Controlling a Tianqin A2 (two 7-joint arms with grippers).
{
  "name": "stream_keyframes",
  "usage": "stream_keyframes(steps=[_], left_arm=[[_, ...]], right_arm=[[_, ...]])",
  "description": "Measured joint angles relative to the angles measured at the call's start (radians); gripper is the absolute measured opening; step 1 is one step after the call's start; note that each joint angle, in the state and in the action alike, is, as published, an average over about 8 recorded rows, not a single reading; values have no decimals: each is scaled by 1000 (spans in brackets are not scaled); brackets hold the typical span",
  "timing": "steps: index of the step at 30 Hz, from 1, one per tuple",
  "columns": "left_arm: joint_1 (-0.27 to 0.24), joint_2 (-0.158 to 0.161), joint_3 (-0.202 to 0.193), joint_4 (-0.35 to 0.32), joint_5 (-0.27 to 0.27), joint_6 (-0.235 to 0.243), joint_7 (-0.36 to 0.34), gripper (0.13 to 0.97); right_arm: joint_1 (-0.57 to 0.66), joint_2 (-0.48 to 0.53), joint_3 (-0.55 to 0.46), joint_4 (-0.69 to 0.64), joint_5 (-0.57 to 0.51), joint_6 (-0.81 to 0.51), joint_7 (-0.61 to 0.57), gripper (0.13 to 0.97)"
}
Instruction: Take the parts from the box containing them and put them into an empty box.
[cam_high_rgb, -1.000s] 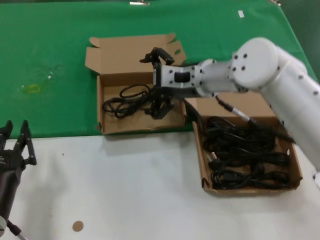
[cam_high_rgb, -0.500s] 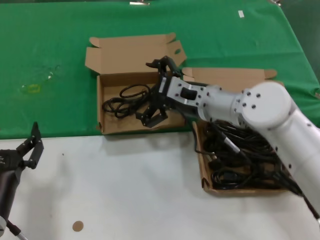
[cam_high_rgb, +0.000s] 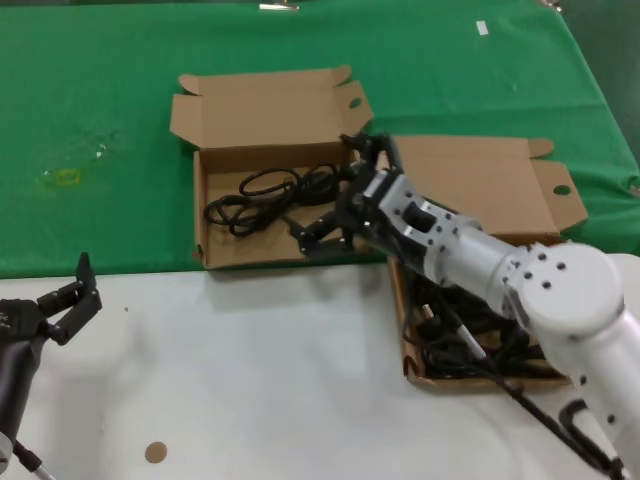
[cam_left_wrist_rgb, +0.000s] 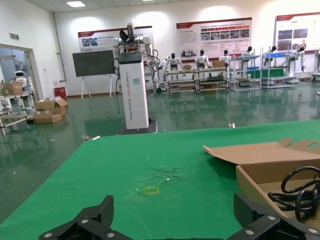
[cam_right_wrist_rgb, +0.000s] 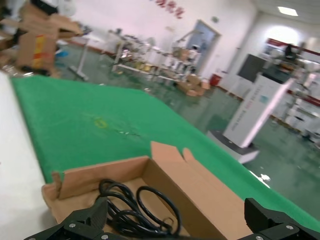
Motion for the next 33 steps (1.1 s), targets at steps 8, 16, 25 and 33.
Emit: stream_keyframes(steps=[8, 16, 25, 33], left_arm=[[0, 0, 0, 0, 0, 0, 0, 865], [0, 0, 0, 0, 0, 0, 0, 950], [0, 0, 0, 0, 0, 0, 0, 960], [0, 0, 0, 0, 0, 0, 0, 966]], right_arm=[[-132, 12, 68, 99, 68, 92, 25, 966], [-264, 24, 136, 200, 136, 185, 51, 966], [-413, 37, 213, 312, 213, 289, 80, 966], [-532, 48, 275, 402, 275, 372, 103, 966]])
